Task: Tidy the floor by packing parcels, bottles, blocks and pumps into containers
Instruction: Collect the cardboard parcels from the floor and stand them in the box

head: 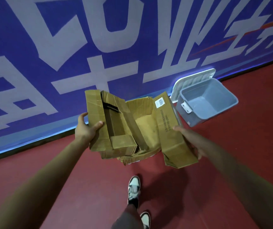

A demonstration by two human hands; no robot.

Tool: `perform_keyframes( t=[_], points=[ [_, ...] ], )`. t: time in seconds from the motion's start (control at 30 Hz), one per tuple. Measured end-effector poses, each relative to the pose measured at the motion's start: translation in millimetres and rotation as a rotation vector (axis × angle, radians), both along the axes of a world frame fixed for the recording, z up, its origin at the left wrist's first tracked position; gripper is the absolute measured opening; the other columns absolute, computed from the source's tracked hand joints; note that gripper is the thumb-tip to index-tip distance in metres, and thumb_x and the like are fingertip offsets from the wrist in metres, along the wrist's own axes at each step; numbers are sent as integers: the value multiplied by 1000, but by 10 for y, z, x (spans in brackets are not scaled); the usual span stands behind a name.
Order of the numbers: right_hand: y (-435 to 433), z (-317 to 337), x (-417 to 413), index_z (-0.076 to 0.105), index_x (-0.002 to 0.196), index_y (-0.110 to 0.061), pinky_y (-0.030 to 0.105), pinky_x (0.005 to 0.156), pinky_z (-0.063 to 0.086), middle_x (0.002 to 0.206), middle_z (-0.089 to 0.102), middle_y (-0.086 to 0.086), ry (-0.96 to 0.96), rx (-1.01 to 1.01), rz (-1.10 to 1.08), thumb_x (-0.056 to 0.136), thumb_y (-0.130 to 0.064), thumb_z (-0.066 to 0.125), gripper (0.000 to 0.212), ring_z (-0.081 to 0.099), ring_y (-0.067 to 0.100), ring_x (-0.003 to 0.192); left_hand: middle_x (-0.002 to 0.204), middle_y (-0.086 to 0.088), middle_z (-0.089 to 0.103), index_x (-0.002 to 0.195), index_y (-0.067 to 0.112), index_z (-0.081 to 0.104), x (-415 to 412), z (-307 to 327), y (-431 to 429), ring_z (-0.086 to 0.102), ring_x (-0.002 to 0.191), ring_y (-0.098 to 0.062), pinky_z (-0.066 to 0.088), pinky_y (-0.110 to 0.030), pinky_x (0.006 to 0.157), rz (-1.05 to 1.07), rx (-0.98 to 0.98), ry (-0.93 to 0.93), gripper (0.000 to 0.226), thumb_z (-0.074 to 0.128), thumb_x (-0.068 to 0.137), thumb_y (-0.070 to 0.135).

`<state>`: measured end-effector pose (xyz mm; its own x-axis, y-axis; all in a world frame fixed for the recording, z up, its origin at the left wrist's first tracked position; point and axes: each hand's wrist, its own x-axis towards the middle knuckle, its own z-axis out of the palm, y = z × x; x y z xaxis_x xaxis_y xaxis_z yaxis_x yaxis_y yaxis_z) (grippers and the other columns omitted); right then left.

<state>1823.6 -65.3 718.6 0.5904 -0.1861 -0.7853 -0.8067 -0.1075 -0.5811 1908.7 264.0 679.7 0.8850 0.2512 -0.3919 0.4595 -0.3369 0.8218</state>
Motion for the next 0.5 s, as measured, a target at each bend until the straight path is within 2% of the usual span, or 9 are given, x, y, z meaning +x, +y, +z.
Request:
perform_keyframes(
  t=[0.07,0.1,0.2,0.3,0.4,0.5],
  points=[
    [-63,-209,309,64,100,-21,19,53,46,82,67,-4,-20,14,21,88,-47,57,30,63,10,70,119,-15,61,136,27,35,271,-217,-76,61,105,-34,50,-46,92,1,19,35,70,74,78,30],
    [-73,-351,466,64,102,-21,19,54,46,83,68,-4,-26,23,27,88,-47,58,30,64,10,72,118,-14,62,136,27,35,413,-344,-116,62,104,-34,51,-45,90,-5,32,52,70,74,78,30],
    [-62,-947,1035,62,115,-24,26,66,49,98,71,-2,-55,10,55,85,-50,60,40,66,16,87,117,-11,64,135,25,37,867,-897,-232,62,104,-31,50,-40,88,-9,75,98,68,75,78,27],
    [-15,-1632,1462,59,121,-29,33,82,50,113,66,-2,-39,2,57,79,-59,61,51,62,20,102,123,-9,62,132,21,41,1128,-1548,-345,61,108,-29,49,-40,92,11,107,132,66,76,76,25],
    [43,-2316,1760,53,127,-31,28,72,44,120,61,-5,-52,34,105,83,-60,55,52,57,16,101,124,-13,61,132,16,43,1312,-2196,-466,59,111,-31,48,-42,94,49,141,185,66,76,76,28],
    [78,-3022,1982,48,126,-30,26,63,38,113,58,-5,-41,82,186,90,-55,48,44,52,10,89,124,-12,60,131,11,45,1511,-2811,-559,58,110,-31,50,-41,92,55,161,225,61,72,79,30]
  ],
)
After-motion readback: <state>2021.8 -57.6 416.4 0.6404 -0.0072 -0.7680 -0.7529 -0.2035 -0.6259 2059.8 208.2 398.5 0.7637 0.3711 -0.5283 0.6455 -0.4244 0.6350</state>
